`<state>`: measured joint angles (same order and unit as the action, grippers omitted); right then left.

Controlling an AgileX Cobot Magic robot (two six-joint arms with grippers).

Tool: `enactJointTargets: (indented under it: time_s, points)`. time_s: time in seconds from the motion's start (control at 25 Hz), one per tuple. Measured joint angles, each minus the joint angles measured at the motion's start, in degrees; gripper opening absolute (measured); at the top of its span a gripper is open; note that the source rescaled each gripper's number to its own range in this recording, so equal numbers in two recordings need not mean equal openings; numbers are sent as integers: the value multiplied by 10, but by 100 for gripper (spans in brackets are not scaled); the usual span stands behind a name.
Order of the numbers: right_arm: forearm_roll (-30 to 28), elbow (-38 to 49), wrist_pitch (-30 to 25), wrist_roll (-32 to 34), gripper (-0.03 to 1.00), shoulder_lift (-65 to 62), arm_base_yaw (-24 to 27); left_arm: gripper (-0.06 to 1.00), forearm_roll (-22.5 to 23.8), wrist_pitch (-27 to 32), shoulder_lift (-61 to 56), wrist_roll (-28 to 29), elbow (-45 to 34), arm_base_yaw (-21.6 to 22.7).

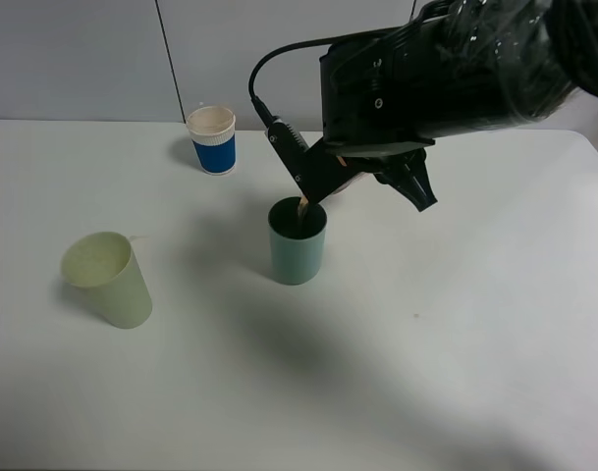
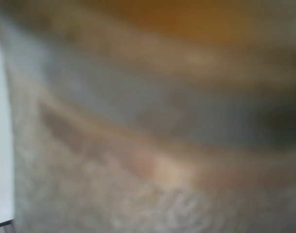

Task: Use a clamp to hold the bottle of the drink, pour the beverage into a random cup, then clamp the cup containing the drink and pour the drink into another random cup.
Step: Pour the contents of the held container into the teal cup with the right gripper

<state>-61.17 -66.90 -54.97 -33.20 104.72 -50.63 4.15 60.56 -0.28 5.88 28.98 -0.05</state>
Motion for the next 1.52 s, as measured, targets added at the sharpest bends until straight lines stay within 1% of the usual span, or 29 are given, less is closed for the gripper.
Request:
enactJointTargets:
  time_s: [0.32,0.48,0.84,1.52]
  points:
    - [-2,0,-15,-5,0,0,0,88,0,0,0,0,0,0]
    - [-12,0,-15,-14,0,0,0,88,0,0,0,0,0,0]
    - [-13,0,-16,-14,0,0,0,88,0,0,0,0,0,0]
    - [-38,0,-21,-15,0,0,0,88,0,0,0,0,0,0]
